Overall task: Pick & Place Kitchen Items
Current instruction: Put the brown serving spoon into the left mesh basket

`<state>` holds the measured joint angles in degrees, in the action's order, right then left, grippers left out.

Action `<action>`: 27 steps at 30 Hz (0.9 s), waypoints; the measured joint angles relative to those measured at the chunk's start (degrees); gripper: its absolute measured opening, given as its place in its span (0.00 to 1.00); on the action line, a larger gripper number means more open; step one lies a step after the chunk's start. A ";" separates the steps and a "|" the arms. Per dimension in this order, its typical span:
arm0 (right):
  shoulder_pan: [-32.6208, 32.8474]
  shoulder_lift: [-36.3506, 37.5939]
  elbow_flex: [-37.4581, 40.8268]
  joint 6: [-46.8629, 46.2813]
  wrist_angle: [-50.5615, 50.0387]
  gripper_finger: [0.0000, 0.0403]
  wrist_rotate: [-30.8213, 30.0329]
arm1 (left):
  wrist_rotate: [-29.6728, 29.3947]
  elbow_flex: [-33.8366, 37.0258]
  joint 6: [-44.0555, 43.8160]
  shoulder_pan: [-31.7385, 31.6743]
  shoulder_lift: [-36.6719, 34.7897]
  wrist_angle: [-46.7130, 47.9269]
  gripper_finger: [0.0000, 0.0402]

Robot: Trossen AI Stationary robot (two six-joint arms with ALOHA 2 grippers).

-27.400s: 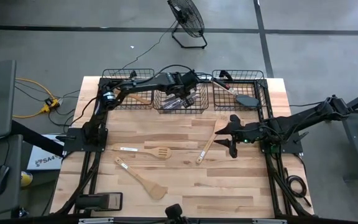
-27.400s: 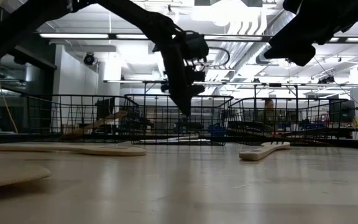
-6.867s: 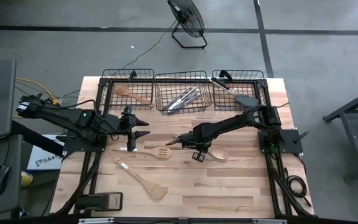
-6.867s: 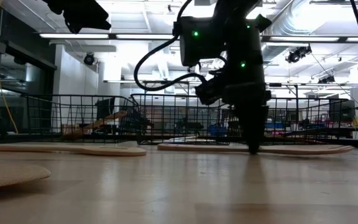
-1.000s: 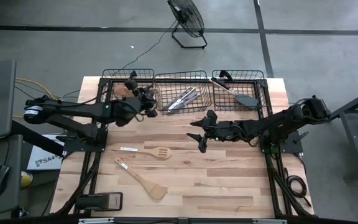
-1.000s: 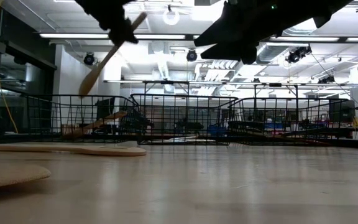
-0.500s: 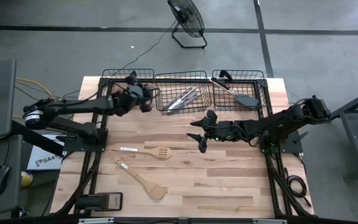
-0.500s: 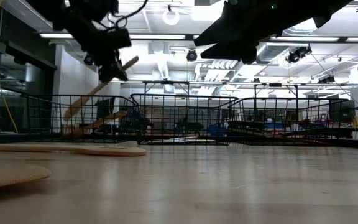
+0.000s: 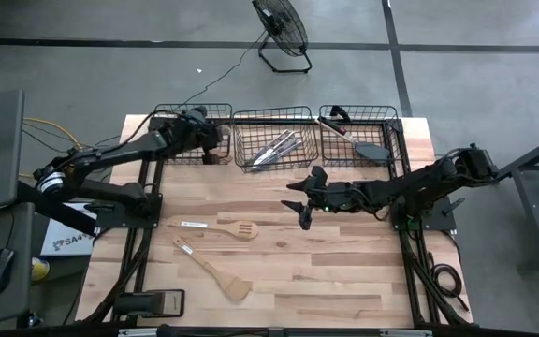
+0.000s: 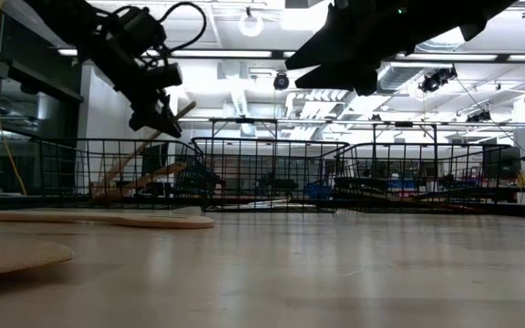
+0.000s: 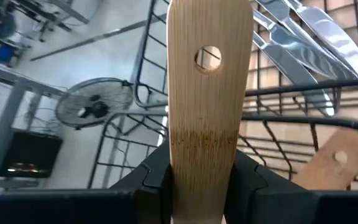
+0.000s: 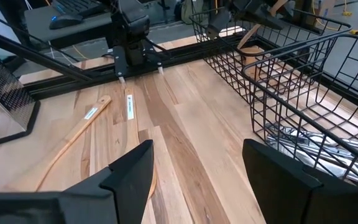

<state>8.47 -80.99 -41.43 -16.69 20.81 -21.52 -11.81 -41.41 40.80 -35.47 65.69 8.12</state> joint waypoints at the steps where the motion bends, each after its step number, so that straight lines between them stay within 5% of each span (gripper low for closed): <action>1: 0.00 0.00 0.00 0.00 -0.02 0.59 0.00 | 1.04 0.00 0.17 -0.73 0.00 0.30 0.21; 27: -0.02 0.00 0.00 -1.21 -0.10 0.59 -1.07 | 1.81 0.00 10.39 -3.27 0.15 7.46 0.21</action>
<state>8.45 -80.99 -41.43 -17.90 20.71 -22.59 -10.01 -41.41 51.19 -38.74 65.84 15.58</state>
